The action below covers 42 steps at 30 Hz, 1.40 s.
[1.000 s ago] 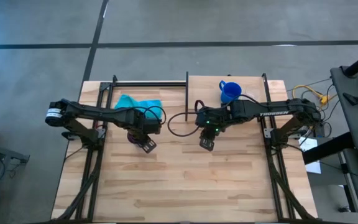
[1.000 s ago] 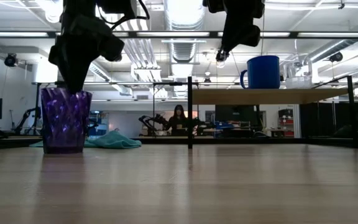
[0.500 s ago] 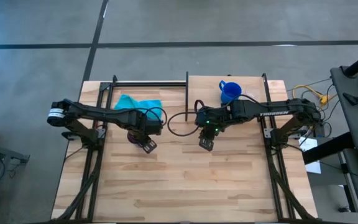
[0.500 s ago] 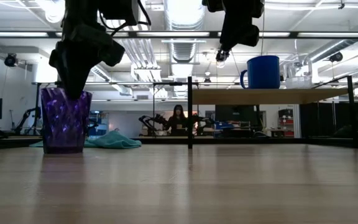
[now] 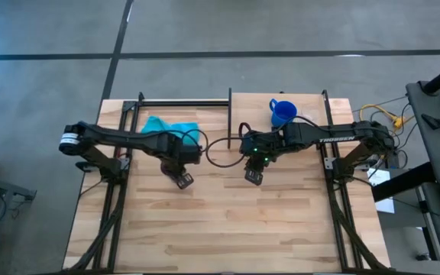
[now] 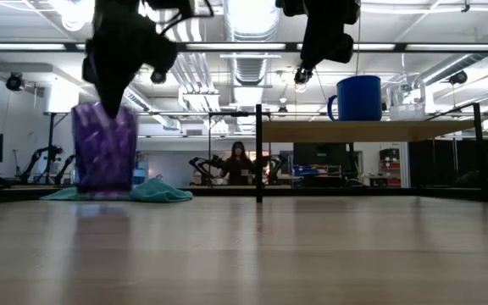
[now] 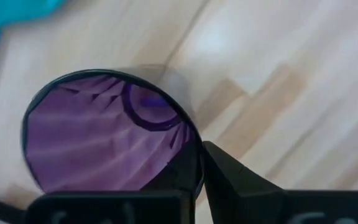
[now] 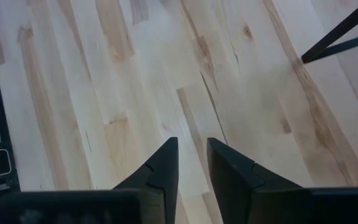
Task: Stack small to large cups/mugs on shelf
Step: Put the purple cup into the shelf
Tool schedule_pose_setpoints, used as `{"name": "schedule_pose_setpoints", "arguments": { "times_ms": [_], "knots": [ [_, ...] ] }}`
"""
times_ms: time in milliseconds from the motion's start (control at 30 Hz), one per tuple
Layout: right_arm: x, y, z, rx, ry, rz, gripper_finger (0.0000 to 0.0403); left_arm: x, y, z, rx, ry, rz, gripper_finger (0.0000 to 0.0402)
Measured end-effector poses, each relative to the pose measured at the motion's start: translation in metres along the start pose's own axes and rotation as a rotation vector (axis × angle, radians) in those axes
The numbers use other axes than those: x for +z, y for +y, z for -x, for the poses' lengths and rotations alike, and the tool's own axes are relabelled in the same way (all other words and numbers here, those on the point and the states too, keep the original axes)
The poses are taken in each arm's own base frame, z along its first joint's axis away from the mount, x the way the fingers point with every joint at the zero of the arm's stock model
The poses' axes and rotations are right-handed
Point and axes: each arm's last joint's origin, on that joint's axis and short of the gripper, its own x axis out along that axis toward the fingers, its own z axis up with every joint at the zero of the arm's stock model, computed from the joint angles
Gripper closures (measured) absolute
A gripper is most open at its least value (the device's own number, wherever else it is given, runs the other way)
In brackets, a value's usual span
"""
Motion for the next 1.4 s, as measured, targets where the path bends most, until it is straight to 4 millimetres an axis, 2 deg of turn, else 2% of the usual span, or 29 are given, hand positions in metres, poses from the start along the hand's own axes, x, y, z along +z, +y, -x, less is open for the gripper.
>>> {"name": "schedule_pose_setpoints", "arguments": {
  "times_ms": [300, 433, 567, 867, 1133, 1400],
  "knots": [
    [-0.011, -0.003, 0.022, -0.009, 0.023, -0.002, 0.0326, 0.02, -0.018, 0.07, -0.051, -0.267, -0.491, 0.04],
    [-0.019, -0.005, 0.039, -0.011, 0.029, -0.008, 0.0324, 0.028, -0.02, 0.105, 0.019, -0.422, -0.586, 0.0401],
    [-0.023, -0.005, 0.053, 0.004, -0.009, -0.007, 0.0324, 0.038, -0.019, 0.131, 0.058, -0.486, -0.651, 0.0401],
    [-0.024, -0.006, 0.061, 0.017, -0.039, -0.005, 0.0322, 0.089, -0.015, 0.144, 0.162, -0.464, -0.696, 0.0401],
    [-0.025, -0.006, 0.06, 0.009, -0.022, 0.0, 0.0323, 0.118, -0.014, 0.168, 0.195, -0.586, -0.764, 0.0401],
    [-0.029, -0.008, 0.06, -0.024, 0.01, 0.01, 0.0319, 0.138, -0.011, 0.149, 0.19, -0.542, -0.811, 0.0401]
  ]
}}
